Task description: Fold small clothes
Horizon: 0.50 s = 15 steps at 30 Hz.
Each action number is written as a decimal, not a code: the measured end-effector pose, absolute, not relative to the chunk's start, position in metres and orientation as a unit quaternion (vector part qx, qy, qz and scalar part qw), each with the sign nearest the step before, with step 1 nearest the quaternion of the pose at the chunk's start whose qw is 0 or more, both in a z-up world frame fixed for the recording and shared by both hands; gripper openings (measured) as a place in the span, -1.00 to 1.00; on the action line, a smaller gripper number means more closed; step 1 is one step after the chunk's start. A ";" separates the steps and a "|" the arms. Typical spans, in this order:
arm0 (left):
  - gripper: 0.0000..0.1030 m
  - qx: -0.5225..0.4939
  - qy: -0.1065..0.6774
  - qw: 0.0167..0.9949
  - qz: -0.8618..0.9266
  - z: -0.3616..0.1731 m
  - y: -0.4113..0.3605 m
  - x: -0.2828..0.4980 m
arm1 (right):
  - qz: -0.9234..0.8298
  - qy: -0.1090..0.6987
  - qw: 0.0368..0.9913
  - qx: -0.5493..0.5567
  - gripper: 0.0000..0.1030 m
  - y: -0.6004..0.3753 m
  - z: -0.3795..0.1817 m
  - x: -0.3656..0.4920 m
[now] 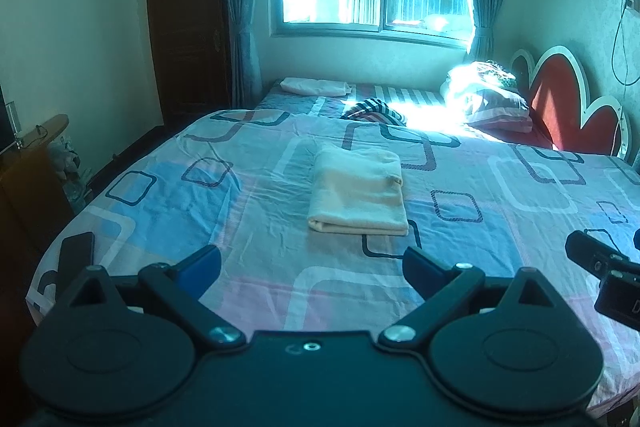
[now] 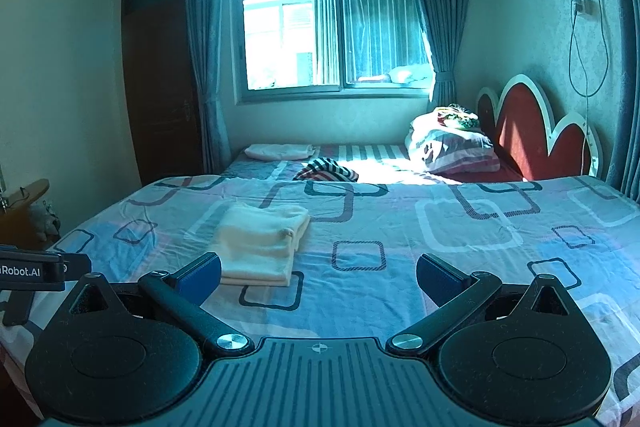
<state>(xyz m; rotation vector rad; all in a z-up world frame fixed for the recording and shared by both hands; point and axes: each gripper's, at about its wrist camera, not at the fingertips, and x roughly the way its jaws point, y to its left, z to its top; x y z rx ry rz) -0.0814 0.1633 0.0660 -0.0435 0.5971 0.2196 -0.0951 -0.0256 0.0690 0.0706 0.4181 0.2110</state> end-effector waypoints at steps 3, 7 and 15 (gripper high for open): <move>0.88 -0.018 0.292 0.950 0.110 0.067 0.164 -0.082 | 0.108 0.206 0.972 0.036 0.99 -0.025 0.070 -0.095; 0.88 -0.017 0.293 0.950 0.110 0.067 0.164 -0.083 | 0.112 0.205 0.972 0.036 0.99 -0.022 0.071 -0.094; 0.88 -0.017 0.294 0.949 0.113 0.069 0.168 -0.083 | 0.117 0.207 0.971 0.035 0.99 -0.021 0.072 -0.091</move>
